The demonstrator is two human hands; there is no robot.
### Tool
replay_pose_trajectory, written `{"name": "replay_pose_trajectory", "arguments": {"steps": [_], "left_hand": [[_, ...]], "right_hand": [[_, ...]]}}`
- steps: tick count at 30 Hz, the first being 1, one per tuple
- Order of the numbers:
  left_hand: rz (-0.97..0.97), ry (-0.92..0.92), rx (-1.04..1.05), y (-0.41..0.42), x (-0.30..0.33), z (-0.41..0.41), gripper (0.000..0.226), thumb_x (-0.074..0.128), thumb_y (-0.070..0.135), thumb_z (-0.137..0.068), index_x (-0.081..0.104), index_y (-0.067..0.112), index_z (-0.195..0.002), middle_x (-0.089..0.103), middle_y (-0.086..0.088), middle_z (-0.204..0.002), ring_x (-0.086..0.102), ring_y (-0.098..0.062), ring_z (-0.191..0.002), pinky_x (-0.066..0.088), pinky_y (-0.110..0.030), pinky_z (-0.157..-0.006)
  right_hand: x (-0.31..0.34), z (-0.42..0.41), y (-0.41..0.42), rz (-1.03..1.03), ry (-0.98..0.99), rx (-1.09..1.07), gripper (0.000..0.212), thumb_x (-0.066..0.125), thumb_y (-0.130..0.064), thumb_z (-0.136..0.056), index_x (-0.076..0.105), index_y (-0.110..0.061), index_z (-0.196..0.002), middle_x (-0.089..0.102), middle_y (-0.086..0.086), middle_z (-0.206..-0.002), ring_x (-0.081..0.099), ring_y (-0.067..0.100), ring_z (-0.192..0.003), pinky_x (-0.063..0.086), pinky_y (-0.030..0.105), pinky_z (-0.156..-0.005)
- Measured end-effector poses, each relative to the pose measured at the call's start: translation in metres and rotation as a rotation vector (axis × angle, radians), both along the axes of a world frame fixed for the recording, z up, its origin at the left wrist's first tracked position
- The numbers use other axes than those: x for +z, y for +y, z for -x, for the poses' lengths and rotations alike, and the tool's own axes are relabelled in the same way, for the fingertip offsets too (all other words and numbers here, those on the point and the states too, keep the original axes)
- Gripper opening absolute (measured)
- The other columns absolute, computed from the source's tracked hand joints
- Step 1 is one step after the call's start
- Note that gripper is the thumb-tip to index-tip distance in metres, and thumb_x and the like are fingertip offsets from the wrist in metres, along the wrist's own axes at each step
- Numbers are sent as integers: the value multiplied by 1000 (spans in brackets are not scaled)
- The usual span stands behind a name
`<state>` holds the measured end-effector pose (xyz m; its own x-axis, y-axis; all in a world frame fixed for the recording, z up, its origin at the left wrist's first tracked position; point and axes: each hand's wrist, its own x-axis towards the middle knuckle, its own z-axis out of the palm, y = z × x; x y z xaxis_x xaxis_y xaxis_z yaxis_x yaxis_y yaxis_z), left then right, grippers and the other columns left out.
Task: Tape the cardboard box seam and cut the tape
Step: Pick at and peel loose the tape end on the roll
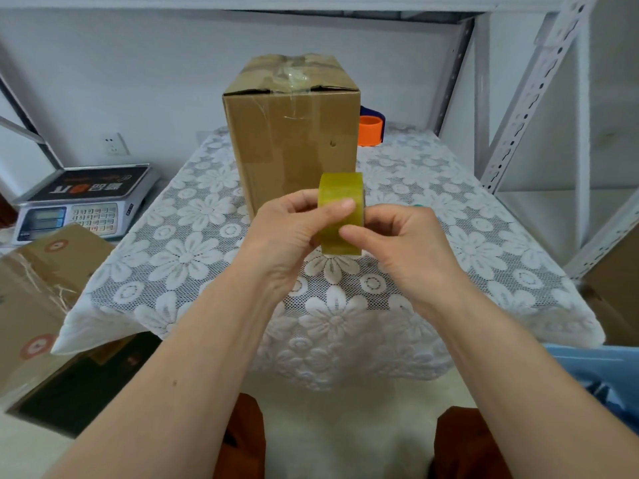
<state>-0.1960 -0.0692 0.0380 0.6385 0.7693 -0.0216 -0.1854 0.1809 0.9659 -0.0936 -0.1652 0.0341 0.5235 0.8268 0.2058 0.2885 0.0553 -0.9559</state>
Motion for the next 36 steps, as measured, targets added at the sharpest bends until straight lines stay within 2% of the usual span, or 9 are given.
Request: {"name": "replay_pose_trajectory", "arguments": {"steps": [5, 9, 12, 17, 22, 26, 31, 34, 36], "left_hand": [[6, 41, 8, -4, -5, -5, 16, 73, 22, -76, 71, 8, -85, 71, -8, -77, 65, -16, -67, 53, -24, -58], [25, 53, 24, -8, -4, -8, 32, 67, 24, -85, 68, -4, -100, 67, -18, -86, 63, -24, -77, 56, -28, -64], [26, 33, 24, -10, -2, -9, 29, 64, 23, -87, 69, -3, -99, 67, -15, -82, 63, -20, -72, 55, -23, -58], [51, 47, 78, -13, -4, -12, 21, 64, 30, -86, 71, 11, -79, 70, -6, -71, 66, -16, -66, 52, -23, -55], [-18, 114, 63, -13, -3, -13, 39, 73, 37, -78, 71, 1, -94, 70, -9, -77, 65, -18, -67, 52, -26, -62], [-158, 157, 33, -15, 2, -9, 20, 80, 19, -71, 69, 9, -85, 70, -1, -69, 66, -9, -61, 54, -22, -57], [-328, 281, 13, -10, 8, 3, 27, 83, 25, -68, 68, 11, -86, 69, -2, -73, 64, -10, -66, 52, -24, -61], [-689, 511, 99, -5, 4, 6, 30, 82, 31, -69, 63, 14, -85, 61, 1, -72, 56, -13, -65, 47, -27, -63], [-1012, 712, 120, -4, -2, 7, 33, 79, 34, -67, 55, 19, -84, 52, 2, -82, 54, -20, -81, 45, -35, -75]], "right_hand": [[0, -2, 0, 16, -34, -6, 5, 75, -11, -76, 76, -15, -79, 76, 7, -78, 71, 23, -79, 57, 35, -78], [-2, 0, 1, 24, -74, -18, 3, 76, -13, -75, 76, -13, -78, 75, 7, -75, 71, 22, -75, 58, 37, -76], [-2, -1, 2, 18, -99, -26, 4, 76, -13, -74, 76, -10, -77, 74, 10, -75, 70, 25, -72, 56, 39, -73], [-4, 2, 3, 16, -191, -32, 14, 77, -18, -73, 73, -5, -73, 71, 15, -71, 64, 32, -73, 54, 43, -70], [-8, 6, 5, 59, -322, -78, 26, 78, -27, -71, 66, -5, -65, 66, 11, -65, 60, 27, -66, 51, 42, -66], [-9, 8, 5, 104, -312, -123, 18, 74, -25, -74, 70, -9, -68, 68, 5, -64, 61, 18, -62, 52, 39, -64], [-3, 3, 1, 195, -329, -54, 18, 79, -27, -71, 72, -11, -67, 68, 3, -61, 60, 17, -57, 50, 34, -59], [1, -10, -2, 178, -394, -150, 2, 73, -20, -79, 72, -21, -77, 68, -3, -71, 61, 14, -67, 53, 37, -68], [1, -12, -1, 85, -435, -236, 14, 66, -22, -85, 69, -23, -98, 65, -6, -90, 59, 11, -85, 50, 31, -79]]}}
